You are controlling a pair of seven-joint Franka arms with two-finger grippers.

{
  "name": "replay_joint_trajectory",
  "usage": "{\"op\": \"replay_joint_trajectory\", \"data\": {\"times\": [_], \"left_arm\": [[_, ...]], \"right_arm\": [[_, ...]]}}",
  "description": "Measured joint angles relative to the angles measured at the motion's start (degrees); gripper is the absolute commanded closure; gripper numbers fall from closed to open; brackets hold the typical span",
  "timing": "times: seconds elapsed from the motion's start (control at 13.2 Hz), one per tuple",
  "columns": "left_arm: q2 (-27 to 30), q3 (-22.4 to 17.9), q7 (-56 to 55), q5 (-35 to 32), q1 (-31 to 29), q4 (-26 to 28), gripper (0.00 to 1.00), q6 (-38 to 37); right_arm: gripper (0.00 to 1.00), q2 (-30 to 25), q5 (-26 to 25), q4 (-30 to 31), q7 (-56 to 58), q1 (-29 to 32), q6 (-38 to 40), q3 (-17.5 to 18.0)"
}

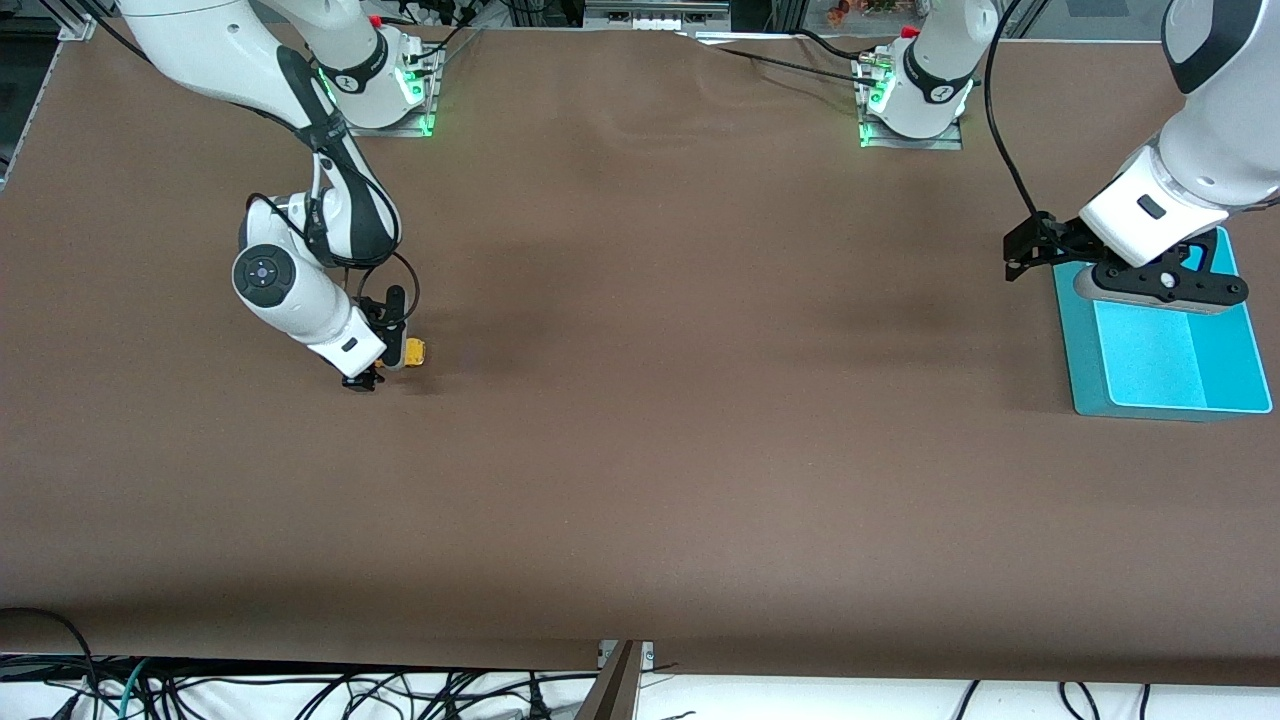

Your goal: Wind and store yellow beetle car

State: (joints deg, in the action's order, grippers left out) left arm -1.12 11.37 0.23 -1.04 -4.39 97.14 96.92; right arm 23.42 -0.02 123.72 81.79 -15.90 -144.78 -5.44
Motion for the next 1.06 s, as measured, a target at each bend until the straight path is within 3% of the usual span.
{"op": "replay_joint_trajectory", "data": {"times": [0.08, 0.23, 1.06], "left_arm": [[0.0, 0.0, 0.0, 0.0, 0.0, 0.0, 0.0, 0.0], [0.0, 0.0, 0.0, 0.0, 0.0, 0.0, 0.0, 0.0], [0.0, 0.0, 0.0, 0.0, 0.0, 0.0, 0.0, 0.0]], "right_arm": [[0.7, 0.0, 0.0, 0.0, 0.0, 0.0, 0.0, 0.0], [0.81, 0.0, 0.0, 0.0, 0.1, 0.0, 0.0, 0.1], [0.8, -0.4, 0.0, 0.7, 3.4, 1.8, -0.5, -0.9]]}}
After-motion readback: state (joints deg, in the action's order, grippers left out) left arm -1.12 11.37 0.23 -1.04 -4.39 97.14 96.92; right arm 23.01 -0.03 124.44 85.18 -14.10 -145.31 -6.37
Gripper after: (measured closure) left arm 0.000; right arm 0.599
